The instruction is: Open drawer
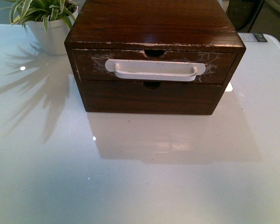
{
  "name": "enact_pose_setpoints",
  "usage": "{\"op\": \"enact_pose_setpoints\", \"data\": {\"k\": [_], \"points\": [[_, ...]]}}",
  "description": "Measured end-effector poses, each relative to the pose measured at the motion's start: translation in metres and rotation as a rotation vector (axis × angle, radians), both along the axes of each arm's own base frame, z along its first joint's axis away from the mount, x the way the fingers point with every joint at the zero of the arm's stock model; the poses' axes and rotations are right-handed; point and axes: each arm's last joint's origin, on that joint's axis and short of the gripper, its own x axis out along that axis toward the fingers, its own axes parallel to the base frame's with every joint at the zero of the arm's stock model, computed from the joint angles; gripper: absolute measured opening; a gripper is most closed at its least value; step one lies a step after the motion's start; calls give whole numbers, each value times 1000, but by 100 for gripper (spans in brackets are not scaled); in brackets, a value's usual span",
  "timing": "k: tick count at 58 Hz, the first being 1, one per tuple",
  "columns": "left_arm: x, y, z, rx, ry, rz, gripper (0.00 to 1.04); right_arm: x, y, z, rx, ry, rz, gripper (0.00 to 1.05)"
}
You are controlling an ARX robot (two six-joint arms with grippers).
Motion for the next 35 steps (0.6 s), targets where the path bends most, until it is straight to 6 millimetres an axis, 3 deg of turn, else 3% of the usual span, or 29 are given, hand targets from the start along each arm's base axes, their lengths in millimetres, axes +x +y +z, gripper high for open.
{"op": "enact_pose_setpoints", "data": {"k": [35], "points": [[0,0,0,0,0,0,96,0,0,0,0,0,0,96]]}}
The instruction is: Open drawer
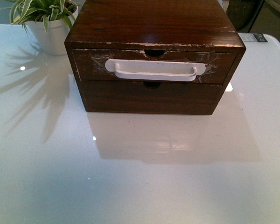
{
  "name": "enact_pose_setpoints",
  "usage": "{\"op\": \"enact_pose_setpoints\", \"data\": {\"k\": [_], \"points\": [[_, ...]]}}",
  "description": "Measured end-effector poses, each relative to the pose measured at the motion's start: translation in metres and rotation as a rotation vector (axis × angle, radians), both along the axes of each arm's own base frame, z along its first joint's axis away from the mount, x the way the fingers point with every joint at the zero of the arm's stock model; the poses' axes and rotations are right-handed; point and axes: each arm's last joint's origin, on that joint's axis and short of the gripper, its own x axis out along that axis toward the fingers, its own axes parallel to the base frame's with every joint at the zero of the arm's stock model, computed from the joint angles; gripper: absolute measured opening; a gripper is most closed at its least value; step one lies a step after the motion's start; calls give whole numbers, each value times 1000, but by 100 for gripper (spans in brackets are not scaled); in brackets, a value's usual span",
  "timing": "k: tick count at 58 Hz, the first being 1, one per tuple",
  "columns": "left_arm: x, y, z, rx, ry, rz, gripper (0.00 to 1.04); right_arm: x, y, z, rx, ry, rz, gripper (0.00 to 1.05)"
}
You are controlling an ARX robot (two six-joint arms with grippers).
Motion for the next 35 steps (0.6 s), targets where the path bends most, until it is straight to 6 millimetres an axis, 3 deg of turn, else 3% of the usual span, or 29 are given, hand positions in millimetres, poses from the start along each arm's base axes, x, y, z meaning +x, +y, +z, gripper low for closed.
{"op": "enact_pose_setpoints", "data": {"k": [6,8,13,17,26,35], "points": [[0,0,0,-3,3,-6,96,0,0,0,0,0,0,96],[0,-1,-1,-41,115,-83,96,0,0,-1,-4,18,-7,96],[1,-3,0,-165,460,-235,96,4,2,-1,-94,287,-19,96],[1,-5,-3,-194,550,-313,96,15,5,-1,-197,392,32,96],[17,-11,0,-88,521,-438,96,41,9,-1,-436,405,156,96],[56,-24,-3,123,429,-592,96,77,16,0,-663,365,301,96]]}}
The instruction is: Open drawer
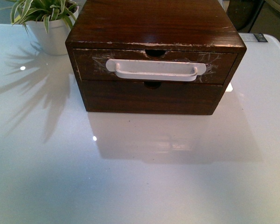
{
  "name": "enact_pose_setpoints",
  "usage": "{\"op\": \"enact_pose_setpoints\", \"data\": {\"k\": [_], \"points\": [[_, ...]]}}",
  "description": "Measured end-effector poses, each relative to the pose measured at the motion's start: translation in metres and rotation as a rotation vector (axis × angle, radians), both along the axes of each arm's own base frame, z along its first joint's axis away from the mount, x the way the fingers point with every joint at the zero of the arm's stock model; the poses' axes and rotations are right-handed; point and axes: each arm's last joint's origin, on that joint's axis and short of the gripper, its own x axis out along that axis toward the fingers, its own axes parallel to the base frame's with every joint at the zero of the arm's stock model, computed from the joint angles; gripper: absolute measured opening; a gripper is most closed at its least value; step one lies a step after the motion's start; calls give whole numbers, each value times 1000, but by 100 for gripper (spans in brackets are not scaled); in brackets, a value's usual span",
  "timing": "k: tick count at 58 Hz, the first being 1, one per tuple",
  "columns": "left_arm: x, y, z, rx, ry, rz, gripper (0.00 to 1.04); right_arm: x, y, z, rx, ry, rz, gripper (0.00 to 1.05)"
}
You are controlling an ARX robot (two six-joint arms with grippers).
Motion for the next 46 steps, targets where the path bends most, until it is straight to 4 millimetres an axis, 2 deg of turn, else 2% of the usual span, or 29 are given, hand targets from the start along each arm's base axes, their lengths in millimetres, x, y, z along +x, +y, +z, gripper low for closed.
{"op": "enact_pose_setpoints", "data": {"k": [8,14,18,31,46], "points": [[51,-16,-3,124,-156,-173,96,34,14,-8,-115,46,175,96],[101,-37,-30,271,-163,-357,96,72,31,-22,-263,100,308,96],[116,-47,-41,316,-146,-436,96,87,39,-26,-314,117,372,96],[152,-67,-51,449,-204,-587,96,120,58,-34,-423,133,523,96],[174,-80,-59,560,-255,-705,96,142,71,-45,-511,153,620,96]]}}
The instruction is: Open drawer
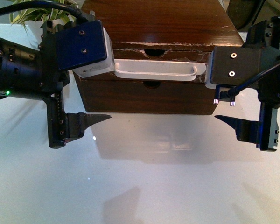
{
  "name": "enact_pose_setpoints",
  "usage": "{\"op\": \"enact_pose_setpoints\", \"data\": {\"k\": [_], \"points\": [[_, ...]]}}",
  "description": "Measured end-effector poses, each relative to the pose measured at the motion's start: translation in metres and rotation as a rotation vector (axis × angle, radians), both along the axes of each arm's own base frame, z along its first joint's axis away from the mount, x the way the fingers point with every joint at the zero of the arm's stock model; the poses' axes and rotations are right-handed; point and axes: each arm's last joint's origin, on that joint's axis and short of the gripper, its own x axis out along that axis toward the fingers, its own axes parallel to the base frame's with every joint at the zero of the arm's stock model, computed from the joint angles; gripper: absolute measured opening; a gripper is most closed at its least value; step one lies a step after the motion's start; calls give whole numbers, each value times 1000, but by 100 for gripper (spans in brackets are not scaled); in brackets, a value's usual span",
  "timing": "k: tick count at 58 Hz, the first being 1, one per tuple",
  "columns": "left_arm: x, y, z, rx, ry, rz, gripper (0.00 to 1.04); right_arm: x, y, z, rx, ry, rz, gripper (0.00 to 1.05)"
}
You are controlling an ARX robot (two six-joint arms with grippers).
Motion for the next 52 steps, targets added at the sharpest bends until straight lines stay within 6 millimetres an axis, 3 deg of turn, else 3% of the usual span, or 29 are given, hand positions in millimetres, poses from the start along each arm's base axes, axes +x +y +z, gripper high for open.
{"op": "enact_pose_setpoints", "data": {"k": [18,52], "points": [[21,-23,-10,55,-24,-79,96,12,20,-6,-19,21,90,96],[43,-38,-16,78,-10,-113,96,27,26,-9,-21,32,108,96]]}}
